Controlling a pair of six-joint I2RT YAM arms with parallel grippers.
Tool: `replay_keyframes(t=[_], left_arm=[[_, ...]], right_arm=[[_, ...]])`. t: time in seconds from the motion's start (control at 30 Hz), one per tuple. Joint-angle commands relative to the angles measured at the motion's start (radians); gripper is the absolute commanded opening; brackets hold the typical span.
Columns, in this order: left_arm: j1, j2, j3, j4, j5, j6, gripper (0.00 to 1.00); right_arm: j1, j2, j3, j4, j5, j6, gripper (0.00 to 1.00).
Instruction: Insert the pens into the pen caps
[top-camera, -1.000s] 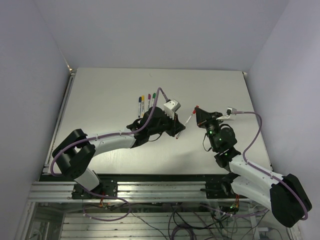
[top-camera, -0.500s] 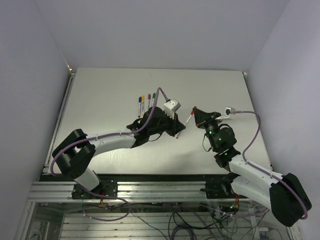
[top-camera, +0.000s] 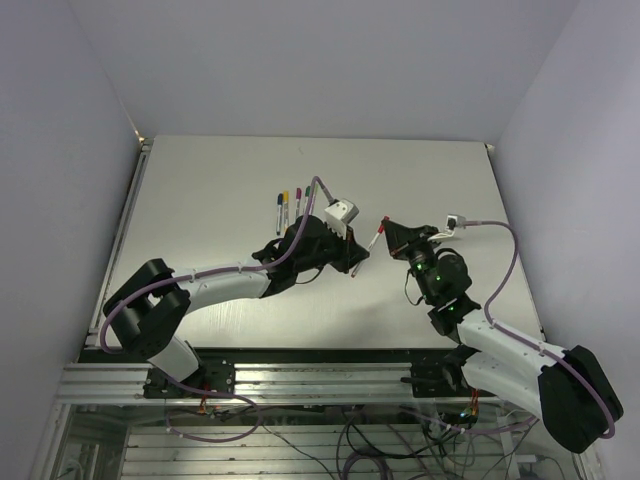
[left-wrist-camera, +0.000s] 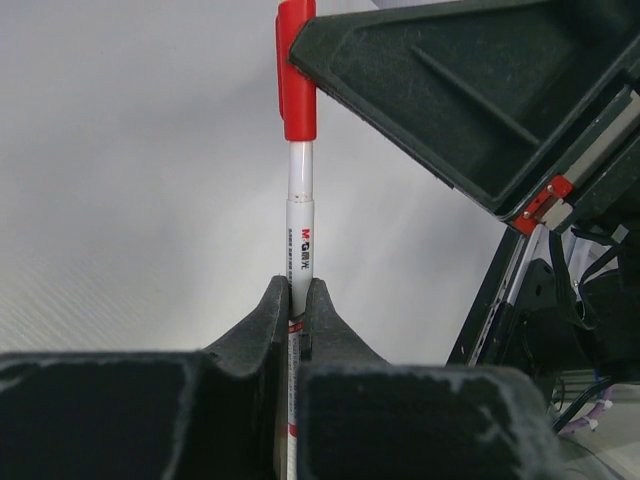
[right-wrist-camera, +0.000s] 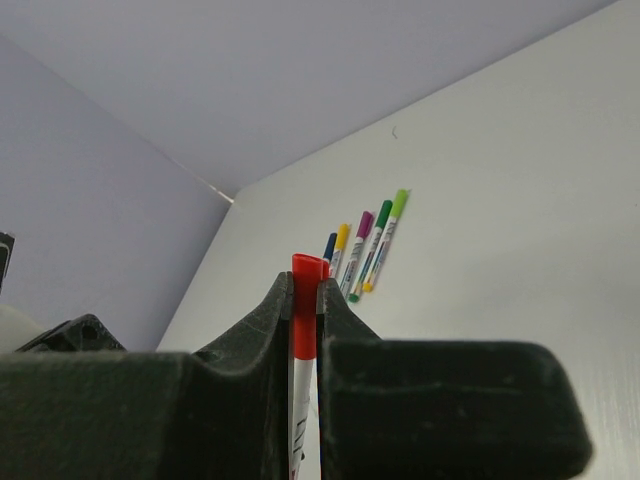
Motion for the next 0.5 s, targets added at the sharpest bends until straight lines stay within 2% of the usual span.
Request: replay_keyframes(t=[0.0,0.47], left_arm=[[-0.003,-0.024,-0.002,0.065,-0.009,-0.017,0.07],[0.006,-0.058,-0.008,0.178,-0.048,-0.054,0.07]], right_arm=[[0.0,0.006,0.002,-0.02,-0.051,0.006,0.0],[0.014,0.103,-0.003,-0.01,-0.198,-0.012,0.0]])
